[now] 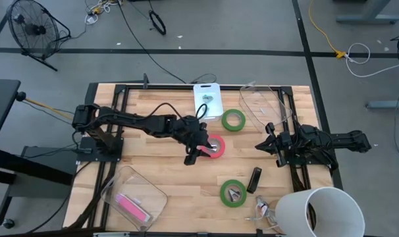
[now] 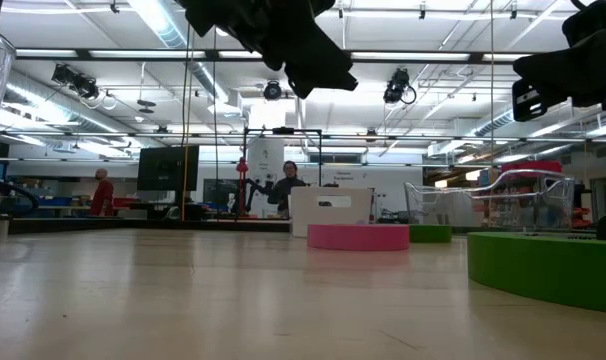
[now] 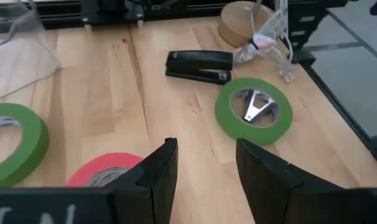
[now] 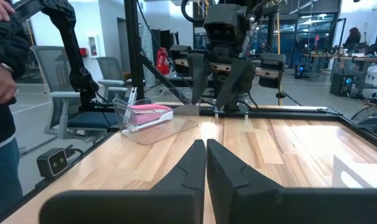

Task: Pick and place Stapler, Stapler remover, tape
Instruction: Put the pink tape into the top transparent bin

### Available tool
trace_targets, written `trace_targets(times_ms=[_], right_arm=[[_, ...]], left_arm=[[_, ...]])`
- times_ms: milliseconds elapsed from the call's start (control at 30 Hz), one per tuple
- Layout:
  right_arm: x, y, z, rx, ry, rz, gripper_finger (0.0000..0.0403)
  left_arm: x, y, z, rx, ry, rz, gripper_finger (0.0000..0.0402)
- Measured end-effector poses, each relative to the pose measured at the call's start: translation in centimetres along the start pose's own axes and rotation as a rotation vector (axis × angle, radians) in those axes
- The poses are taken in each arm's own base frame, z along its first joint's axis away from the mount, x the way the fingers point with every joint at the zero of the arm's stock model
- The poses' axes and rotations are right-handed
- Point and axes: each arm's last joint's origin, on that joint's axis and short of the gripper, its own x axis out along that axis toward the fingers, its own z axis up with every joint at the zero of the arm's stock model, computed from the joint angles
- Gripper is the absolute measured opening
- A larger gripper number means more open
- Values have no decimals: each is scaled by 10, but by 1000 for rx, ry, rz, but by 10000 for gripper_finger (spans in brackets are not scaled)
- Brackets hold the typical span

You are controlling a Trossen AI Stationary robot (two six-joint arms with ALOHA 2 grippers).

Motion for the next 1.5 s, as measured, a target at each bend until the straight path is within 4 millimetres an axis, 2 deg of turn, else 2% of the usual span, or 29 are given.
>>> trace_targets(times_ms=[633, 733, 1067, 1333, 1500], right_arm=[[0, 0, 0, 0, 0, 0, 20], [0, 0, 0, 0, 0, 0, 20], [0, 0, 0, 0, 0, 0, 20], [0, 0, 0, 0, 0, 0, 20], [0, 0, 0, 0, 0, 0, 20]], left_arm=[[0, 2, -1, 146, 16, 46, 171], [0, 2, -4, 152, 46, 58, 188], [-3, 10, -12, 145, 135, 124, 281], [-4, 11, -19, 345, 217, 93, 282], [0, 11, -23, 404, 234, 58, 278]])
